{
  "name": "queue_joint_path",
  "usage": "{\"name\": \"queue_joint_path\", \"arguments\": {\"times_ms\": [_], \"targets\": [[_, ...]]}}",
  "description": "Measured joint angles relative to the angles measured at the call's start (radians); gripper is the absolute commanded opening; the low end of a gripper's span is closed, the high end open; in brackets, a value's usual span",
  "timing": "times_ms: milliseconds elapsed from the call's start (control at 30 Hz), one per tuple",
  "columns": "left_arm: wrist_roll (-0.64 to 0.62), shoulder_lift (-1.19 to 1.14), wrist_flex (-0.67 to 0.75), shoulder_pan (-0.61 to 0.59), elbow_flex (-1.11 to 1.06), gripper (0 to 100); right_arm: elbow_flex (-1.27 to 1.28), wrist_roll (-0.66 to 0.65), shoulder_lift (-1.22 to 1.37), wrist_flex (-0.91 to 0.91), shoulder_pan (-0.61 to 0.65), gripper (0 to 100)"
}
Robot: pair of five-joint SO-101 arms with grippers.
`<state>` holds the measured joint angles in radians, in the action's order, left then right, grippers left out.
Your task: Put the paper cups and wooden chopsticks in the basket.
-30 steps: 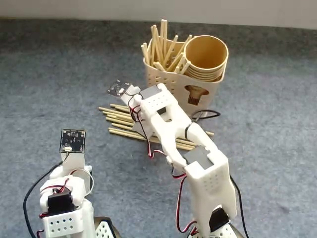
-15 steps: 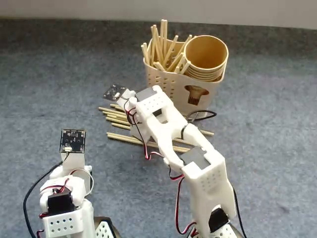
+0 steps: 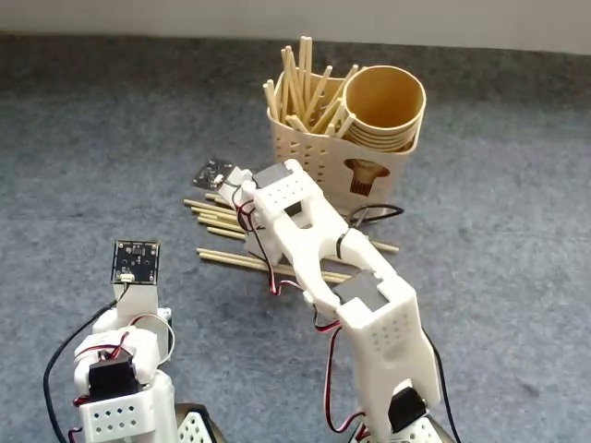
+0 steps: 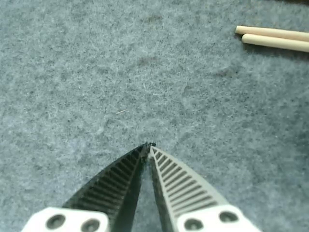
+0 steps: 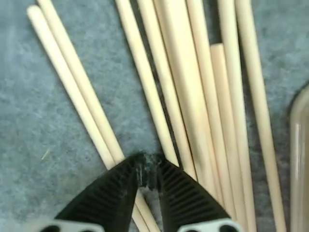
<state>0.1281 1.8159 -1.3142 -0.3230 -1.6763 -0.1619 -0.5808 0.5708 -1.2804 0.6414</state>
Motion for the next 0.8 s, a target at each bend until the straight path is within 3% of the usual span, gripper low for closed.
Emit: {"name": "queue_joint_path", "arguments": {"times_ms": [167, 600, 800], "targets": [[0.0, 0.0, 0.0, 0.0, 0.0, 1, 0.04, 0.014, -0.095, -0.035, 0.002, 6.3], [0.0, 0.0, 0.0, 0.0, 0.0, 1, 0.192, 0.054, -0.198, -0.011, 0.058, 6.3], [0.0, 0.0, 0.0, 0.0, 0.0, 1, 0.27, 0.054, -0.212, 0.118, 0.074, 6.7]]}}
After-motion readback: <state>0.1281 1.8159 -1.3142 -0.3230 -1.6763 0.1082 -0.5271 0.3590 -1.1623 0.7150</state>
